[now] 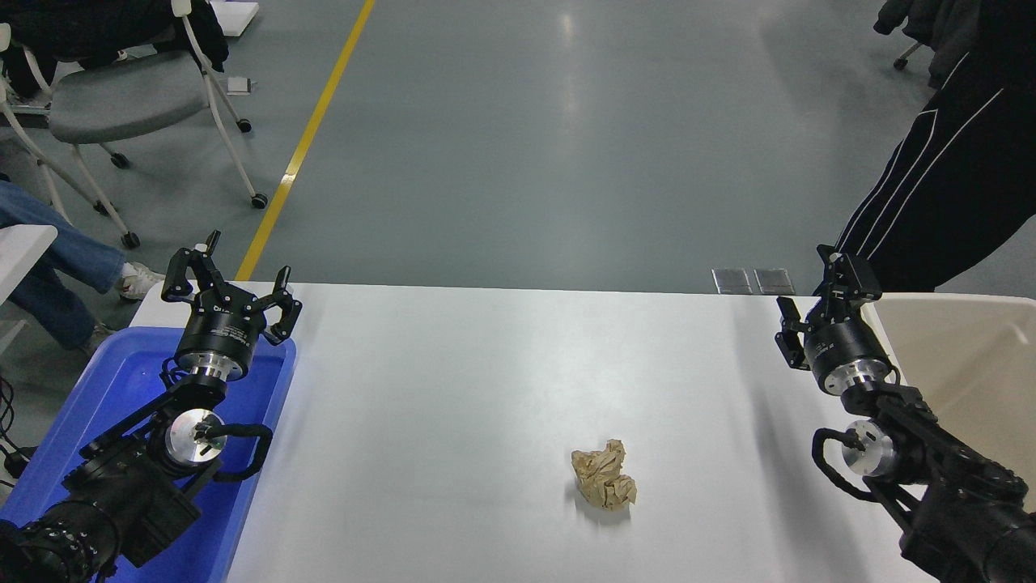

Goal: Dispose of the paper cup in the dustbin

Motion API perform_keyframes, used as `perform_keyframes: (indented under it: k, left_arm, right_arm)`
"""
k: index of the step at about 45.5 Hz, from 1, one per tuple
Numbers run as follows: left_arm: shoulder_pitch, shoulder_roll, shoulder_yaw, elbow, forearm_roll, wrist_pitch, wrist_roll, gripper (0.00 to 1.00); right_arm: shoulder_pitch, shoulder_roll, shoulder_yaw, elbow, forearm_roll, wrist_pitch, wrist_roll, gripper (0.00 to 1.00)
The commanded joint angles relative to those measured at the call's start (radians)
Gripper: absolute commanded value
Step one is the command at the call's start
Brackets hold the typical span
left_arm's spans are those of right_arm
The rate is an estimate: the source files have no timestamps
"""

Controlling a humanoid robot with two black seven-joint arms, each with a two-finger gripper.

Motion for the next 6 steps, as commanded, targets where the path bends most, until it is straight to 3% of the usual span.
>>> perform_keyframes:
  k: [1, 6]
  left_arm:
    - [0.000, 0.000, 0.000, 0.000, 0.000, 0.000, 0.000, 1.00]
    - [0.000, 0.000, 0.000, 0.000, 0.000, 0.000, 0.000, 1.00]
  right_arm:
    - [0.003, 0.012, -0.001, -0.008, 0.002, -0.008, 0.003, 0.99]
    - [0.003, 0.019, 0.001, -0.012, 0.002, -0.010, 0.003, 0.99]
